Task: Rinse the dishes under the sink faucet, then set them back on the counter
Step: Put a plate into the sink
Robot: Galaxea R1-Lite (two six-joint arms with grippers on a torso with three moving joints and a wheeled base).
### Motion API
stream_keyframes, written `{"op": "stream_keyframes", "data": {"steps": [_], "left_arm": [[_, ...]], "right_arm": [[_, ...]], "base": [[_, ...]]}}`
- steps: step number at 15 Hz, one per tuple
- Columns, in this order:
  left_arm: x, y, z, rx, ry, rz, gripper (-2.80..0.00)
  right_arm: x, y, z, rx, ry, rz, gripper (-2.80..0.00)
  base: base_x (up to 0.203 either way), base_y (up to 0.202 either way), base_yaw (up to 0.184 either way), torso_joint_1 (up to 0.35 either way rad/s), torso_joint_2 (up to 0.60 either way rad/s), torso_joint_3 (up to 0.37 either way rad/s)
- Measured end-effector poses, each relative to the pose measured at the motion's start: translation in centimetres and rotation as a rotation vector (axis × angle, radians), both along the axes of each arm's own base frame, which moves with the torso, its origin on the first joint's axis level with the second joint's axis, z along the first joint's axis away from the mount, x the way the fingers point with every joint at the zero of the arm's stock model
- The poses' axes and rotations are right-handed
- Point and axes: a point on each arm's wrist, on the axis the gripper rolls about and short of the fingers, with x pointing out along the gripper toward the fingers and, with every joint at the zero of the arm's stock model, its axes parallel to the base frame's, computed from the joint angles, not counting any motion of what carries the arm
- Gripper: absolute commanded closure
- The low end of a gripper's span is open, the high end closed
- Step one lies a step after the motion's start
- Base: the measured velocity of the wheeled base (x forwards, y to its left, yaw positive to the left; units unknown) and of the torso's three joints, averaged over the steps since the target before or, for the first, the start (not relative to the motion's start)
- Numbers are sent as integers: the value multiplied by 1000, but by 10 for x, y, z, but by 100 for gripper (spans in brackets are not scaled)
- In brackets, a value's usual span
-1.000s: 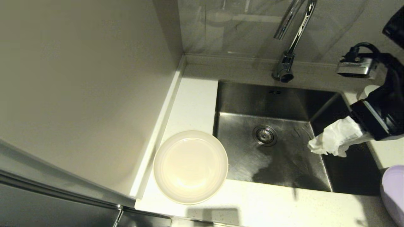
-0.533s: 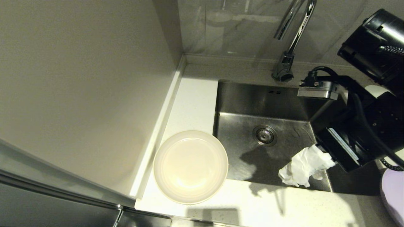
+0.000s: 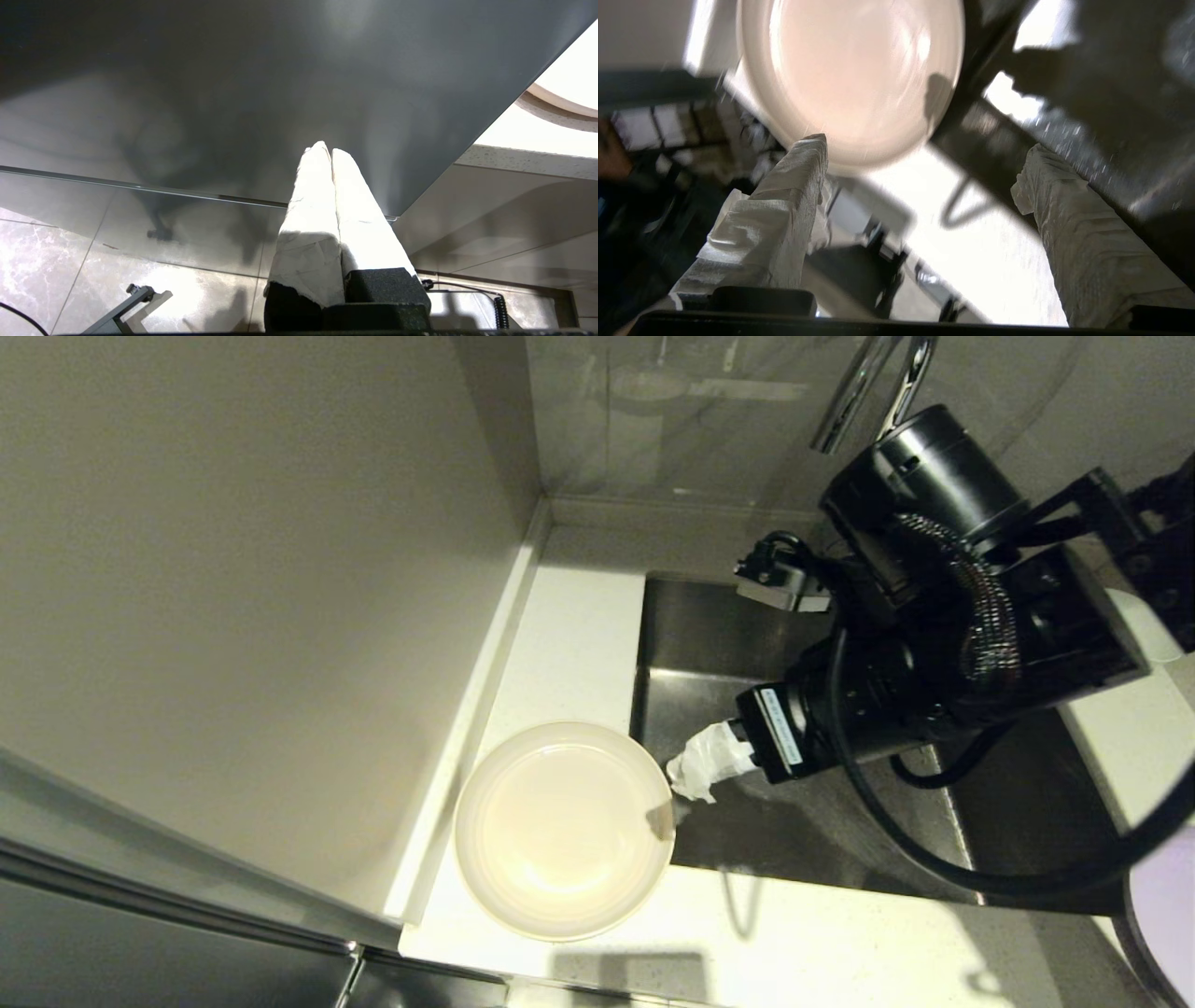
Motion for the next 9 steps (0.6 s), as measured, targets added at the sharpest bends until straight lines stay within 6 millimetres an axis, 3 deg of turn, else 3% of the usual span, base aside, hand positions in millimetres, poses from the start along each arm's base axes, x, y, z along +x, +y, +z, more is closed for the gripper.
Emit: {"op": "stream_keyframes", "data": {"steps": [2, 9], "left_arm": [[0, 0, 0, 0, 0, 0, 0], [0, 0, 0, 0, 0, 0, 0]], "right_arm": [[13, 10, -14, 5, -39, -23, -280], [28, 23, -43, -44, 19, -17, -280]], "base": [[0, 0, 0, 0, 0, 0], [0, 0, 0, 0, 0, 0]]}}
